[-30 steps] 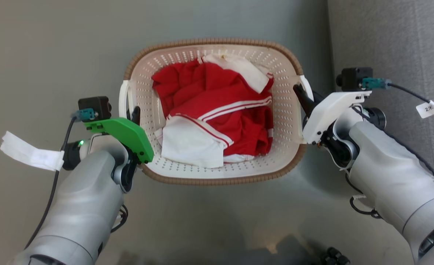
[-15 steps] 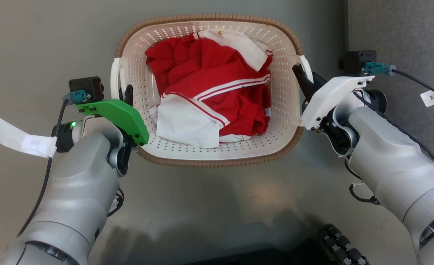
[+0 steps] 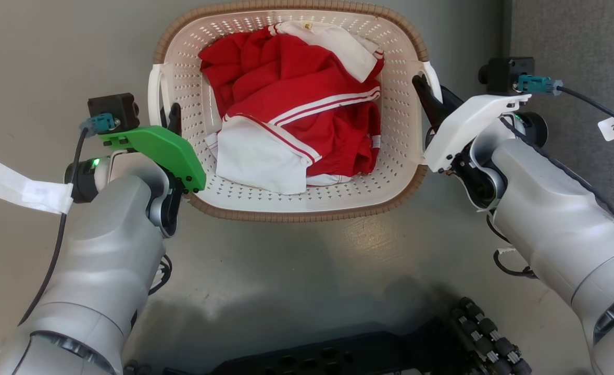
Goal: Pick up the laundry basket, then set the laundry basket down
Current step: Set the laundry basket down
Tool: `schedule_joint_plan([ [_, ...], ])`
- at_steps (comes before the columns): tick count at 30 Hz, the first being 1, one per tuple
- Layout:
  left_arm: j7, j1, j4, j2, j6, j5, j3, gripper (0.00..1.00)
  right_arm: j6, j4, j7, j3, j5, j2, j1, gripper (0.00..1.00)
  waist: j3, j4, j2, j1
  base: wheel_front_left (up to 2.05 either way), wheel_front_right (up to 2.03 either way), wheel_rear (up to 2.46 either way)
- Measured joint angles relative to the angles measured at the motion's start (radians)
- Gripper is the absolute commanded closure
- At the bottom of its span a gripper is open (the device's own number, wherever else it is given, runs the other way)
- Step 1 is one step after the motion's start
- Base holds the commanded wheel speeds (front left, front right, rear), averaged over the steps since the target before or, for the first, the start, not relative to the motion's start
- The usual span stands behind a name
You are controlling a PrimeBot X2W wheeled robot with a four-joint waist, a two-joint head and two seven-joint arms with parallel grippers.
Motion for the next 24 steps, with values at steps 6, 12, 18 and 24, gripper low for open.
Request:
schedule_joint_plan([
  [6, -0.007, -0.003, 0.010, -0.001, 0.000, 0.002, 0.004, 1.00, 0.000, 0.003, -0.006, 0.012, 0.008, 0.005, -0.005, 1.00, 0.025, -0.001, 0.0000, 0.0000, 0.00, 0.00, 0.00],
  [12, -0.008, -0.004, 0.016, -0.001, 0.000, 0.006, 0.006, 0.69, 0.000, 0.008, -0.010, 0.019, 0.021, 0.009, -0.005, 0.55, 0.031, -0.003, 0.0000, 0.0000, 0.00, 0.00, 0.00],
  [18, -0.009, -0.017, 0.023, -0.001, 0.000, 0.006, 0.020, 0.00, 0.019, 0.011, -0.015, 0.020, 0.037, 0.030, -0.012, 0.00, 0.029, -0.006, 0.0000, 0.0000, 0.00, 0.00, 0.00],
  [24, -0.012, -0.018, 0.028, -0.001, 0.000, 0.006, 0.025, 0.00, 0.019, 0.018, -0.019, 0.027, 0.039, 0.030, -0.014, 0.00, 0.019, -0.006, 0.0000, -0.0001, 0.00, 0.00, 0.00],
])
